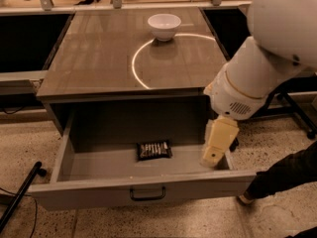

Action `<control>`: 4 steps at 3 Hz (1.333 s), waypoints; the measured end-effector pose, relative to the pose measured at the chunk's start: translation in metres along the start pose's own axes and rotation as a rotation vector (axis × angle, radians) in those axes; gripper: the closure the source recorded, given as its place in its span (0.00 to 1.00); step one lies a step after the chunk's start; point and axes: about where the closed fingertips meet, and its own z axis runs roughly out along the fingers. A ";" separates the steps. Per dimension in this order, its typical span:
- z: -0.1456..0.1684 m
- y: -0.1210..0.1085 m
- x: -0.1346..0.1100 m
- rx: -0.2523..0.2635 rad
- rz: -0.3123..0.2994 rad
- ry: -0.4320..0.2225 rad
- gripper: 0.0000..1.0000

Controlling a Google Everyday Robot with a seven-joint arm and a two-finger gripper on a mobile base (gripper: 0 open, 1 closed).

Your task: Pick rxbar chocolate from top drawer and place on counter

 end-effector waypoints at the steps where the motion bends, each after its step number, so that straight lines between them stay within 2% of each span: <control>1: 0.056 -0.012 -0.005 -0.049 0.031 0.006 0.00; 2: 0.120 -0.024 -0.027 -0.031 0.036 -0.022 0.00; 3: 0.120 -0.024 -0.027 -0.031 0.036 -0.022 0.00; 4: 0.146 -0.037 -0.036 -0.043 0.020 -0.052 0.00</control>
Offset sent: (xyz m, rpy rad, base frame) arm 0.0449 0.0500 -0.1059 0.0052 0.0838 -0.0245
